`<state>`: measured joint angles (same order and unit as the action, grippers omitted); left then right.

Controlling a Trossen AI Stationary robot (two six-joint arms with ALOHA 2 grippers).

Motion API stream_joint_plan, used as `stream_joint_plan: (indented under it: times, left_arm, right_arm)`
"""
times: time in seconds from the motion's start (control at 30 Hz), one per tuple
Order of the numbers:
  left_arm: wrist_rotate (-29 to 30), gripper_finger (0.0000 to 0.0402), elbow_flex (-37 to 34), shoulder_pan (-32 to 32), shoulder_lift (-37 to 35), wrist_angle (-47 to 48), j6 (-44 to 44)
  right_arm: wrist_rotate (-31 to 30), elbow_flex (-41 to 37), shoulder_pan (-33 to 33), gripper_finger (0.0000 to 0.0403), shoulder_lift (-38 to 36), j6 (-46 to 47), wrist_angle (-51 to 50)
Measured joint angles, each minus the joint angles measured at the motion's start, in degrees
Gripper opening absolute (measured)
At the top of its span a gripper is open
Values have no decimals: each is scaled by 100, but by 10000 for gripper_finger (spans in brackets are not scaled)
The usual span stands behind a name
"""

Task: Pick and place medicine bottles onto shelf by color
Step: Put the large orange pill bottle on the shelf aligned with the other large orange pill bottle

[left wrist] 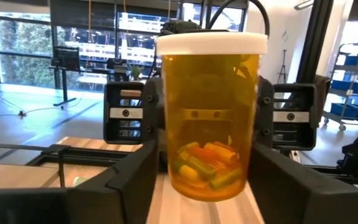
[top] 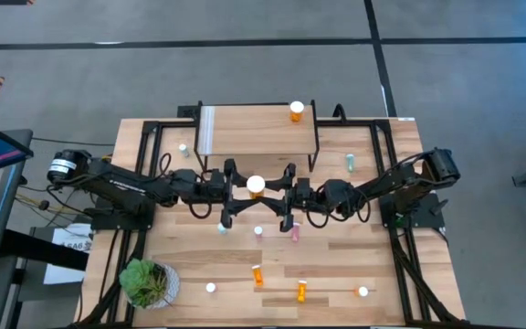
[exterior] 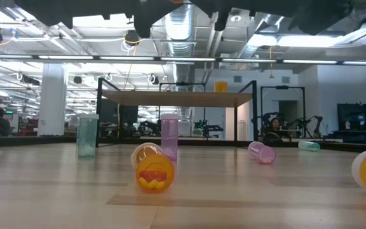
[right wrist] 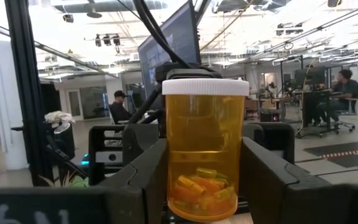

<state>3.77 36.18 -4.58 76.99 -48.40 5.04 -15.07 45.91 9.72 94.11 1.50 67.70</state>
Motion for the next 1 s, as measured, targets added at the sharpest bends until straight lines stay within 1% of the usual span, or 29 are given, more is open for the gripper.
stream_joint_plan:
  times: [0.17,0.27,0.33,0.5,0.67,0.8,0.87,1.0]
  left_arm:
    - [-33,161,0,-2,0,0,-2]
    - [-75,145,0,-2,0,4,-3]
    - [-75,145,0,-2,0,11,-2]
    - [-27,167,0,5,-8,126,-7]
    - [11,165,0,17,-7,184,-36]
    - [27,157,0,20,-88,332,-113]
    - [65,156,0,20,-181,500,-144]
    - [310,159,0,20,-449,1261,-323]
  right_arm:
    - [2,0,-7,191,-4,2,-13]
    - [2,-2,-7,196,-7,2,-17]
    - [2,-2,-7,201,-7,4,-19]
    - [0,-7,-7,220,-7,2,-85]
    - [-7,-4,-9,245,-136,13,-440]
    - [-3,-4,-7,254,-426,14,-1040]
    - [-2,-4,-5,255,-645,38,-1494]
    - [0,-4,18,255,-1158,206,-2624]
